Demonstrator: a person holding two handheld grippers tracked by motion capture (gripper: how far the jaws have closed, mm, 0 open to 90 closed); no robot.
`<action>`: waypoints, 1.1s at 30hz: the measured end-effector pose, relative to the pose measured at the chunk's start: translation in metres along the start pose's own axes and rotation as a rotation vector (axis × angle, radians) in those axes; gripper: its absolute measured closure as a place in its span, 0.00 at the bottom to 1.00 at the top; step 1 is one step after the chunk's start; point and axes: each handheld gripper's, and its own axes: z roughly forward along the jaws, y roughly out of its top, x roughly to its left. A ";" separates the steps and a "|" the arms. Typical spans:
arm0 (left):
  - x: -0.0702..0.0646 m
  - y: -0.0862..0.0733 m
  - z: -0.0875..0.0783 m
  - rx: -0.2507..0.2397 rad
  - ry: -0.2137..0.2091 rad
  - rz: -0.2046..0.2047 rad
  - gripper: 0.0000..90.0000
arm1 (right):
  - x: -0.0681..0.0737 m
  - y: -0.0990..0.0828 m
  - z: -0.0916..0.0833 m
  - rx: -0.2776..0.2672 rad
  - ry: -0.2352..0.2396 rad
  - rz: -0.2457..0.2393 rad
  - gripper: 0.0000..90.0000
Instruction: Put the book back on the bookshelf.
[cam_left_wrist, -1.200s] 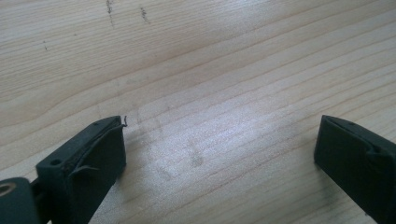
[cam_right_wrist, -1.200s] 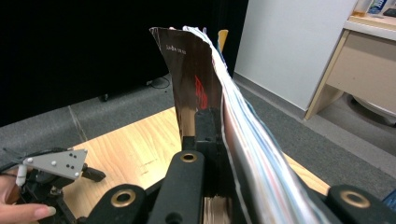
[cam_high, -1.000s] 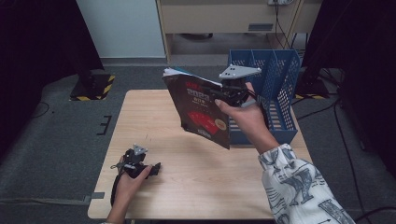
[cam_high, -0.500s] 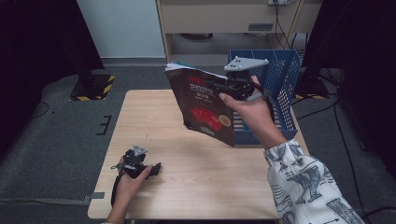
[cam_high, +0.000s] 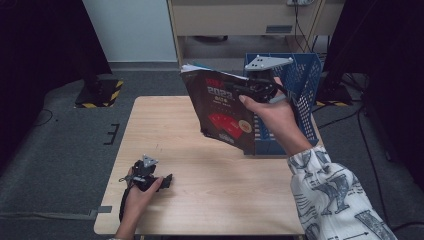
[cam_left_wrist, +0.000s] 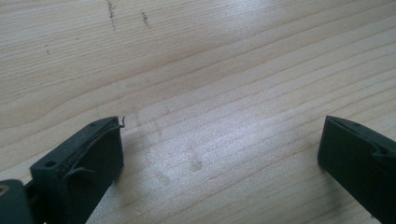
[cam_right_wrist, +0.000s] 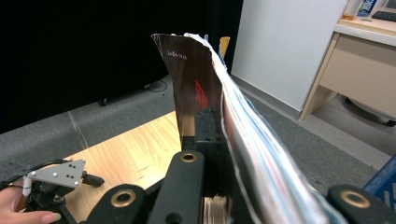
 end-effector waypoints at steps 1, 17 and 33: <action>0.000 0.000 0.000 -0.001 0.000 0.000 0.00 | -0.002 0.001 -0.002 0.000 -0.004 -0.002 0.97; 0.000 -0.001 0.001 -0.010 0.002 -0.004 0.00 | -0.022 0.006 -0.025 -0.027 -0.047 0.003 0.97; -0.001 -0.002 0.001 -0.021 0.002 -0.005 0.00 | -0.050 0.000 -0.043 -0.018 -0.102 0.025 0.97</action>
